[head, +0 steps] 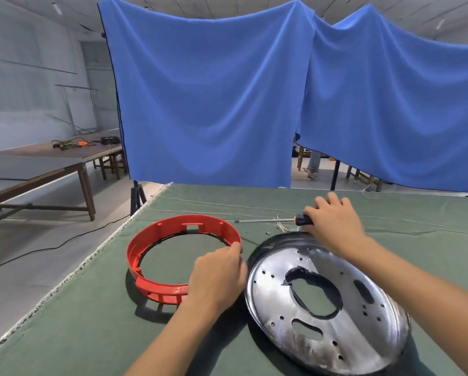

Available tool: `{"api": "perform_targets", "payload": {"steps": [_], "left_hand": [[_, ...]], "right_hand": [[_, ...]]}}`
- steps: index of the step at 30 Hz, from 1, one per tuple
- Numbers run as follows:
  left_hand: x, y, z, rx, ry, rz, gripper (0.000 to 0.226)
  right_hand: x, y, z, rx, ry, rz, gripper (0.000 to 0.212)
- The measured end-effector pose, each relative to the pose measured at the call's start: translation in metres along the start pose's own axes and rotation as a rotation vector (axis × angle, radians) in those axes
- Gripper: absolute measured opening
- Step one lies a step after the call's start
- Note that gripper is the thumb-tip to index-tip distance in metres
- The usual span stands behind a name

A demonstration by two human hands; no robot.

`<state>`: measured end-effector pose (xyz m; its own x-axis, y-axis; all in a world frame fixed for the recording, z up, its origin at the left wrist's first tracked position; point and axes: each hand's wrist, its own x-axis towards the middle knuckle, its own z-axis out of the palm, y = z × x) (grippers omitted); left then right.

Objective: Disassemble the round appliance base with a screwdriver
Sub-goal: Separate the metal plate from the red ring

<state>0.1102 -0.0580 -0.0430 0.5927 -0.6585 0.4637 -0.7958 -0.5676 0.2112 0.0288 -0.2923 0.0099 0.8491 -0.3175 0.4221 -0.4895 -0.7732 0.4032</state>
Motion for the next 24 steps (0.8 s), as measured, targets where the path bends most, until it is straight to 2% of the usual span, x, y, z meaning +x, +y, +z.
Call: {"api": "perform_targets", "payload": {"steps": [4,9,13,17,20,24], "left_hand": [[-0.002,-0.001,0.002,0.002,0.019,0.046,0.026],[-0.001,-0.005,0.005,0.007,0.013,0.078,0.032],[0.001,-0.005,0.006,0.034,0.006,0.084,0.033],[0.002,-0.004,0.007,0.052,0.017,0.091,0.033],[0.002,-0.004,0.006,0.057,0.037,0.096,0.033],[0.001,-0.004,0.008,0.059,0.056,0.09,0.033]], "right_hand": [[0.024,-0.013,-0.007,0.055,-0.058,0.014,0.022],[0.037,-0.026,0.002,0.261,-0.291,0.073,0.026],[0.043,-0.025,0.016,0.304,-0.369,0.038,0.023],[0.05,-0.029,0.018,0.547,-0.543,0.045,0.026],[0.045,-0.033,0.01,0.621,-0.441,0.046,0.031],[0.007,-0.037,-0.005,0.593,-0.088,-0.001,0.024]]}}
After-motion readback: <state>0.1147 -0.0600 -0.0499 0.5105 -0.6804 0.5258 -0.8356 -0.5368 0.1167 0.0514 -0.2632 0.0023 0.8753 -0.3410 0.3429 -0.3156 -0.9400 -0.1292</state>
